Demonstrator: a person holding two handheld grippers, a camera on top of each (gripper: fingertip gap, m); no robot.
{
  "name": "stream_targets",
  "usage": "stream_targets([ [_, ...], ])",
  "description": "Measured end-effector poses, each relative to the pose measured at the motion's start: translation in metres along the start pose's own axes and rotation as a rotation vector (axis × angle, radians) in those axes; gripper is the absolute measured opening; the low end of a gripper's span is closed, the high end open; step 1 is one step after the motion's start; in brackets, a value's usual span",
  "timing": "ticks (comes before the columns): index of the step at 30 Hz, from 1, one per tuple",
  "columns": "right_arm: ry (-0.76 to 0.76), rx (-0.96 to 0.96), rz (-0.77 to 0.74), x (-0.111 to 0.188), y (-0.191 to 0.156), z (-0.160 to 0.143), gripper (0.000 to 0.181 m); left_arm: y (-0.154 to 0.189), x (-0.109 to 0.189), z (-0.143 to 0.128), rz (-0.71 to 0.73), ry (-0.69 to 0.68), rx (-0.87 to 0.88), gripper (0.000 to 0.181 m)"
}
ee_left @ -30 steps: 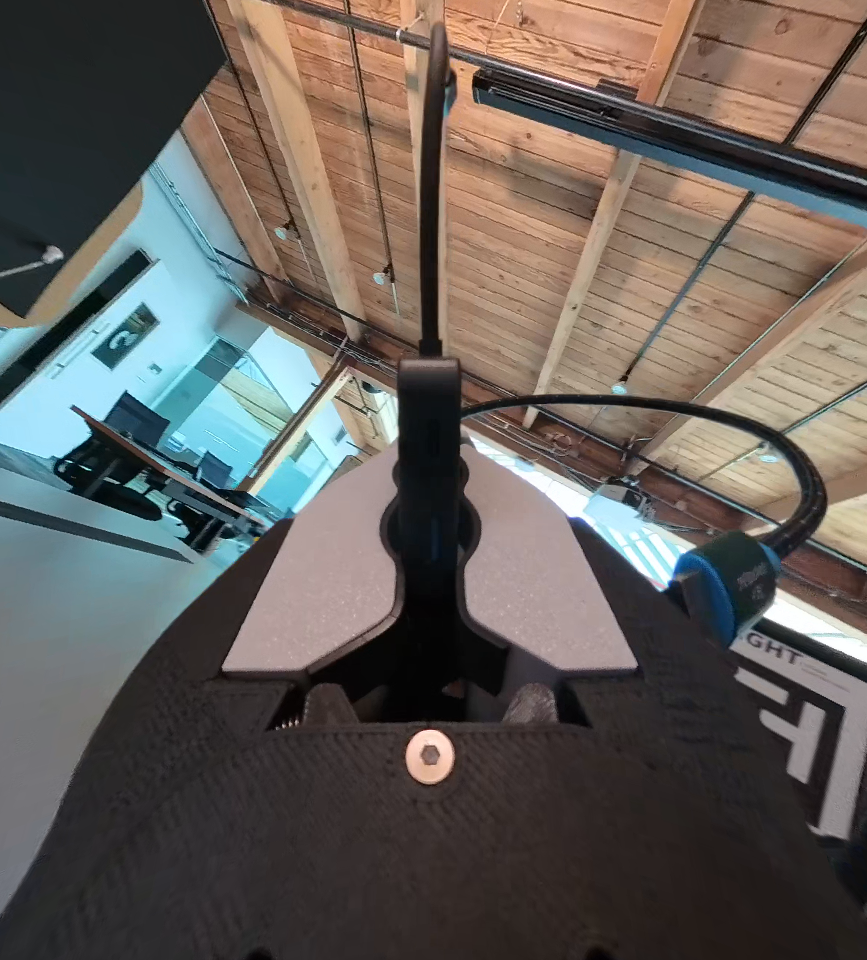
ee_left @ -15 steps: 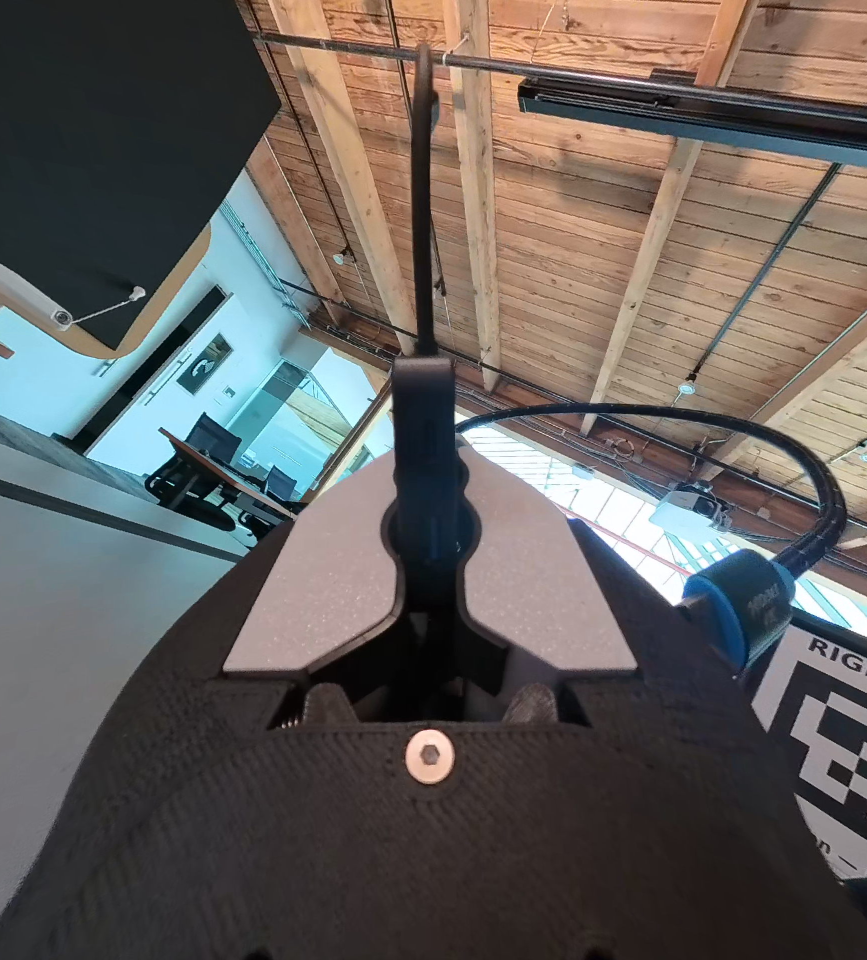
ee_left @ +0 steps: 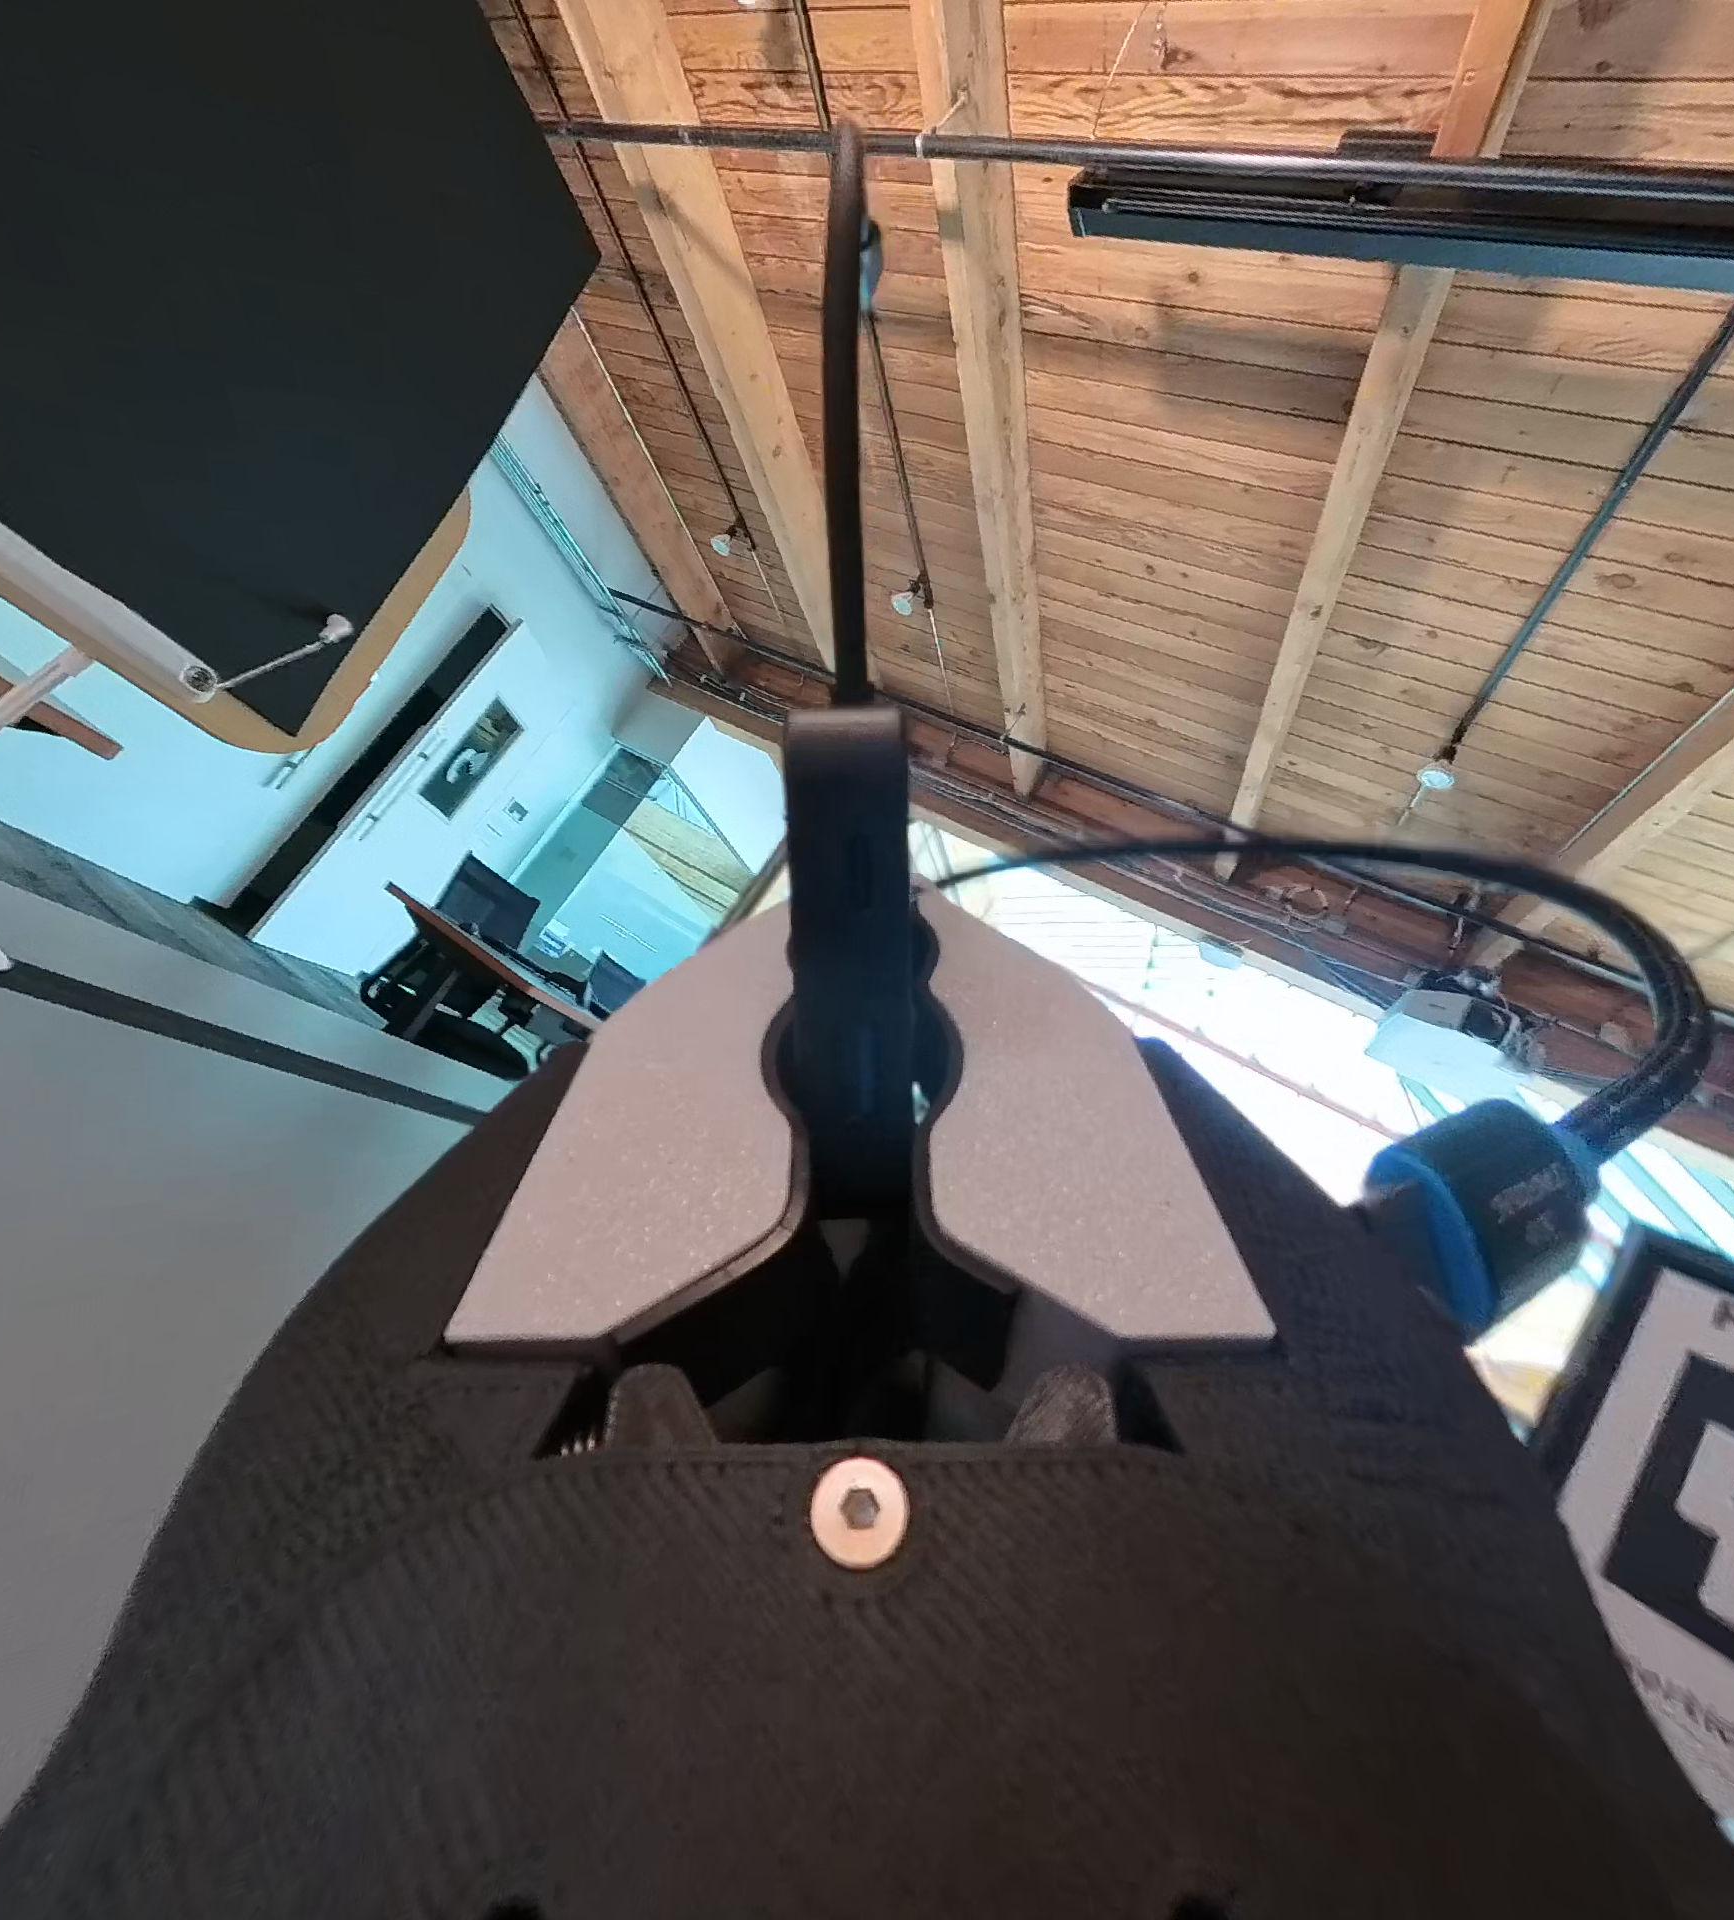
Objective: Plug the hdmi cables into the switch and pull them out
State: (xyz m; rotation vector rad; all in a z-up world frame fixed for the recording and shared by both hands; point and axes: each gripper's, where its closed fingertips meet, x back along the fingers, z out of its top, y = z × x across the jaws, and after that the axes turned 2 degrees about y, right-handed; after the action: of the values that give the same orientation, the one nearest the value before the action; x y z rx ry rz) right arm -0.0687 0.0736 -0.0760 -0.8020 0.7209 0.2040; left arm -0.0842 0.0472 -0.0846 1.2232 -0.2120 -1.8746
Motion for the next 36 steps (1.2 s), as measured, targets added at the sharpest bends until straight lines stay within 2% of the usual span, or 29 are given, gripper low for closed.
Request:
stream_targets([
  [1, 0.241, -0.106, -0.024, 0.012, 0.012, 0.036, 0.011, -0.005, 0.006, 0.015, 0.018, 0.104, 0.05, 0.012],
  [2, 0.313, -0.224, -0.043, 0.02, 0.027, 0.048, 0.011, -0.014, 0.008, 0.012, 0.045, 0.103, 0.111, 0.012],
  [3, 0.34, -0.259, -0.035, 0.022, 0.028, 0.052, 0.011, -0.016, 0.007, 0.002, 0.047, 0.069, 0.136, 0.012],
  [5, 0.215, -0.105, -0.019, 0.012, 0.012, 0.038, 0.012, -0.003, 0.001, -0.008, 0.0, 0.042, 0.098, 0.013],
  [7, 0.17, -0.048, 0.002, 0.007, 0.006, 0.033, 0.011, 0.008, -0.002, -0.01, -0.037, 0.018, 0.016, 0.013],
  [12, 0.096, 0.032, -0.009, 0.004, 0.003, 0.025, 0.012, 0.013, 0.002, 0.008, -0.072, 0.046, -0.066, 0.013],
  [17, 0.147, 0.076, -0.041, 0.015, -0.001, 0.052, 0.012, 0.008, 0.007, 0.03, -0.011, 0.047, -0.314, 0.013],
  [19, 0.139, 0.15, -0.103, 0.021, 0.002, 0.062, 0.012, 0.004, 0.009, 0.038, 0.009, 0.061, -0.325, 0.013],
  [22, 0.054, 0.298, -0.209, 0.027, -0.004, 0.079, 0.012, -0.005, 0.01, 0.038, 0.037, 0.061, -0.244, 0.013],
  [25, -0.022, 0.55, -0.306, 0.034, -0.025, 0.117, 0.012, -0.009, 0.009, 0.036, 0.048, 0.051, -0.202, 0.014],
  [29, -0.037, 0.808, -0.435, 0.066, -0.064, 0.192, 0.012, -0.009, 0.009, 0.035, 0.053, 0.043, -0.221, 0.014],
  [32, 0.067, 1.027, -0.645, 0.12, -0.097, 0.265, 0.012, -0.008, 0.007, 0.032, 0.05, 0.031, -0.242, 0.014],
  [36, 0.217, 1.34, -1.074, 0.218, -0.135, 0.339, 0.012, -0.007, 0.005, 0.028, 0.048, 0.019, -0.255, 0.014],
])
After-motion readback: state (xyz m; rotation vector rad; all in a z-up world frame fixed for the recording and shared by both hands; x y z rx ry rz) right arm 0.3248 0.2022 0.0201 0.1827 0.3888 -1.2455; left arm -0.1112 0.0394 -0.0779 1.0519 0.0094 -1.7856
